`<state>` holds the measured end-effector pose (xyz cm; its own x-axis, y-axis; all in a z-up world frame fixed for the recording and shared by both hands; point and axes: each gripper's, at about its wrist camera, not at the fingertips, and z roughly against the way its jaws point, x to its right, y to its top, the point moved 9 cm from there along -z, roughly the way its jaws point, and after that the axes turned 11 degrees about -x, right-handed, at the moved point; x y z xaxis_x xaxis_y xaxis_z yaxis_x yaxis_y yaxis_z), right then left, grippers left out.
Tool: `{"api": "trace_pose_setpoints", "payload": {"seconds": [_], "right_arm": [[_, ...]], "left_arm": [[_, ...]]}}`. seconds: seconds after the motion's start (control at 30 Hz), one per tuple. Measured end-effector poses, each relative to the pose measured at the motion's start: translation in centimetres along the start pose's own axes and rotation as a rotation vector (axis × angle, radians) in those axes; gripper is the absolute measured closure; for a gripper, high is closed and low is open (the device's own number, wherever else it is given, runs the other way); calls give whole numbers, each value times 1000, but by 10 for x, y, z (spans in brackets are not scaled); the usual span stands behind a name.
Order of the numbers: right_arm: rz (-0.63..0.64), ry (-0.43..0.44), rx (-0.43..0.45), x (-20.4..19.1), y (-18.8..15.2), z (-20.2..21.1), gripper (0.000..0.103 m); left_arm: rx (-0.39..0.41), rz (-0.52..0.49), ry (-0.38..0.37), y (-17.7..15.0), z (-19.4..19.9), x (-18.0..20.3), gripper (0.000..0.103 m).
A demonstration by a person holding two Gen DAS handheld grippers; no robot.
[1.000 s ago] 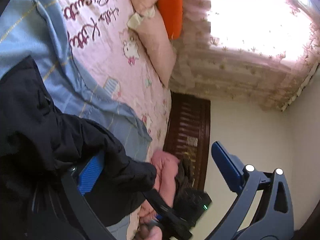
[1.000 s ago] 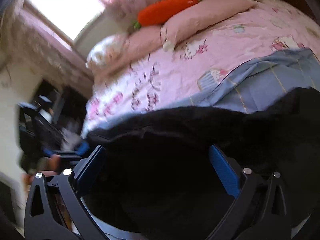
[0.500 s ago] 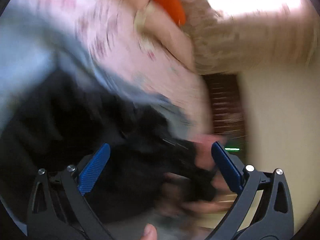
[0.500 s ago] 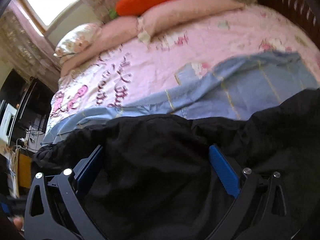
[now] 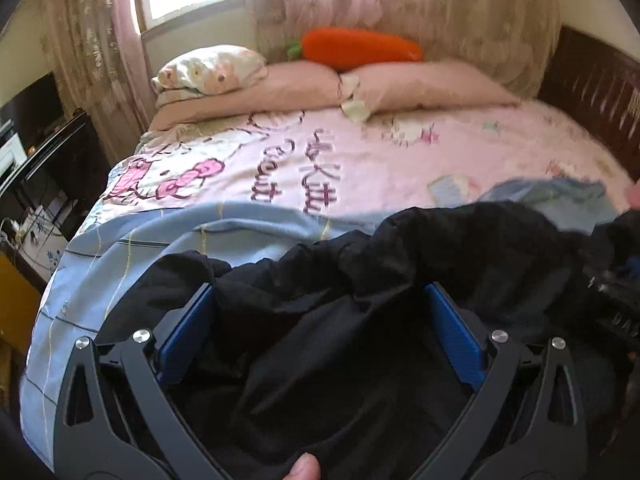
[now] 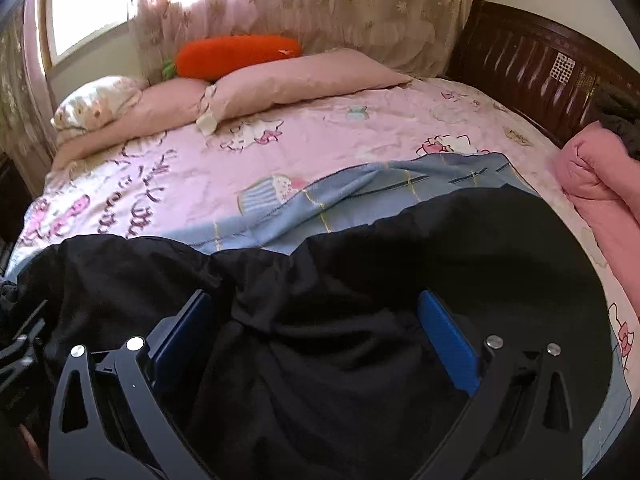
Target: Fold large clothes
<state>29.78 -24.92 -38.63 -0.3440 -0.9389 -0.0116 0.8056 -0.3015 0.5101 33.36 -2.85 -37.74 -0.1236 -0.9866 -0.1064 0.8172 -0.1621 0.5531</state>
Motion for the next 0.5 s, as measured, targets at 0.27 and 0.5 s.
{"api": "trace_pose_setpoints", "payload": {"seconds": [0.27, 0.5], "right_arm": [[-25, 33, -20, -1, -6, -37, 1], [-26, 51, -28, -5, -7, -51, 1]], "left_arm": [[-19, -4, -3, -13, -33, 1, 2], [-21, 15, -15, -17, -51, 1, 2]]}}
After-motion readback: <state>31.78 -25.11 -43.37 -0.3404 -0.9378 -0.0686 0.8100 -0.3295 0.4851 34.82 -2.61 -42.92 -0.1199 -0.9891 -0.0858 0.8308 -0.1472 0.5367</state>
